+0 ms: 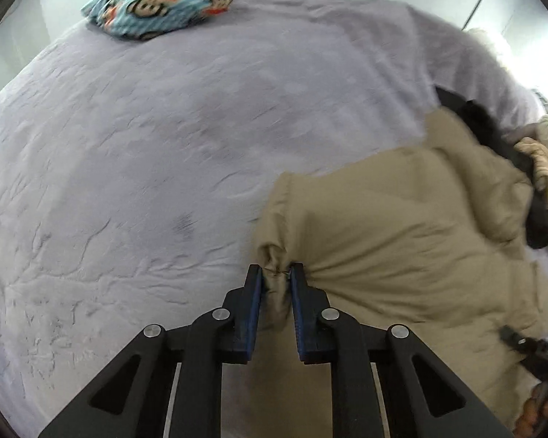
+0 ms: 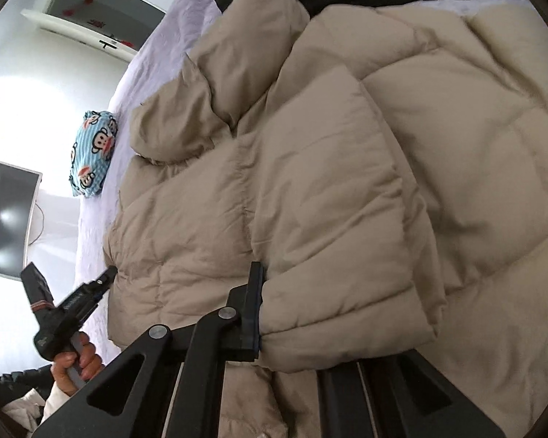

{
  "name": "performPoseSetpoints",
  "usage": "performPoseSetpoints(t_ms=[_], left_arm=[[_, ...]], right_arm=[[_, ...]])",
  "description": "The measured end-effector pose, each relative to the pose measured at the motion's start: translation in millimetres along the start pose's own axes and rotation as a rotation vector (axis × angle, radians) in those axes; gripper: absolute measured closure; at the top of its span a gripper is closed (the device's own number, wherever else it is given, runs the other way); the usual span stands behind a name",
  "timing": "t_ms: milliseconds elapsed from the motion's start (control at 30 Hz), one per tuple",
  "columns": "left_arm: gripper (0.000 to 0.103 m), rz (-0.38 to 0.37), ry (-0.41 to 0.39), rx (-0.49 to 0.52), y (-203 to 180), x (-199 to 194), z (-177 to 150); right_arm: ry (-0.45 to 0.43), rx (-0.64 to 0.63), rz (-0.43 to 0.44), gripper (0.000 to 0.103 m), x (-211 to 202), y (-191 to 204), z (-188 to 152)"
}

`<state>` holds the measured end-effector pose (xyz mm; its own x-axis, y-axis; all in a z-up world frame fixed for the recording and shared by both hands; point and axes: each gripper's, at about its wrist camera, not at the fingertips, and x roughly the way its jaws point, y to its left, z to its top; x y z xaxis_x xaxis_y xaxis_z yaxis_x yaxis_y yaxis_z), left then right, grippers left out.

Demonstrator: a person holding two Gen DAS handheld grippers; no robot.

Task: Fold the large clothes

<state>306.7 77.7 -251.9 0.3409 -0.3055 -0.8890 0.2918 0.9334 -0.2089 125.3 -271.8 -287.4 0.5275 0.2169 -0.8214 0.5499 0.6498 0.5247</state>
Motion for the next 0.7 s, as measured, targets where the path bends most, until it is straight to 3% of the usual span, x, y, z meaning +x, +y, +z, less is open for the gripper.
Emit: performPoseSetpoints(t_ms=[67,167,233,300,333,433,467,500,533,633,700], left_arm=[[0.084,-0.005,-0.011,-0.051,7.7,-0.2,-0.2],[0.085,0.101,-0.064,-0.053,5.3,-20.2,0.7],[0.085,0.133,-0.115,-0.012,1.4,-40.9,0.3],[0.085,0.134,-0.147,0.016,-2.9,-57.5,-3.0],[0.085,0.129,-0.162,0.037,-7.1,-66.7,-5.7],[0.084,0.100,-0.174,0.101,-21.8,-78.8,-20.3],[0.084,0.102,-0.169,0.120,-28.2,-78.1,-24.5],[0.084,0.105,-0.157,0.147,-33.2,-76.6,-30.0],[0.084,0.114,-0.144,0.170,-38.7,-71.2,-35.9],[0.084,0.143,-0.073,0.183,-46.7,-44.7,-53.0],[0.084,0.171,-0.070,0.187,-48.6,-31.6,-56.7]], right_arm=[[-0.010,-0.033,-0.014,0.095,7.6,1.8,1.8],[0.006,-0.028,-0.009,0.093,10.2,2.9,7.0],[0.023,-0.054,-0.027,0.079,2.2,2.2,8.7],[0.011,-0.100,-0.071,0.044,-15.5,2.7,8.6],[-0.010,-0.119,-0.099,0.040,-27.8,2.8,8.2],[-0.104,-0.130,-0.184,0.040,-66.1,-3.1,6.4],[-0.139,-0.123,-0.201,0.051,-76.4,-4.7,5.5],[-0.175,-0.126,-0.200,0.078,-86.0,-4.6,4.4],[-0.184,-0.138,-0.199,0.086,-89.7,-3.4,4.3],[-0.158,-0.221,-0.176,0.088,-81.8,10.6,4.6],[-0.106,-0.280,-0.166,0.088,-64.0,17.7,5.8]])
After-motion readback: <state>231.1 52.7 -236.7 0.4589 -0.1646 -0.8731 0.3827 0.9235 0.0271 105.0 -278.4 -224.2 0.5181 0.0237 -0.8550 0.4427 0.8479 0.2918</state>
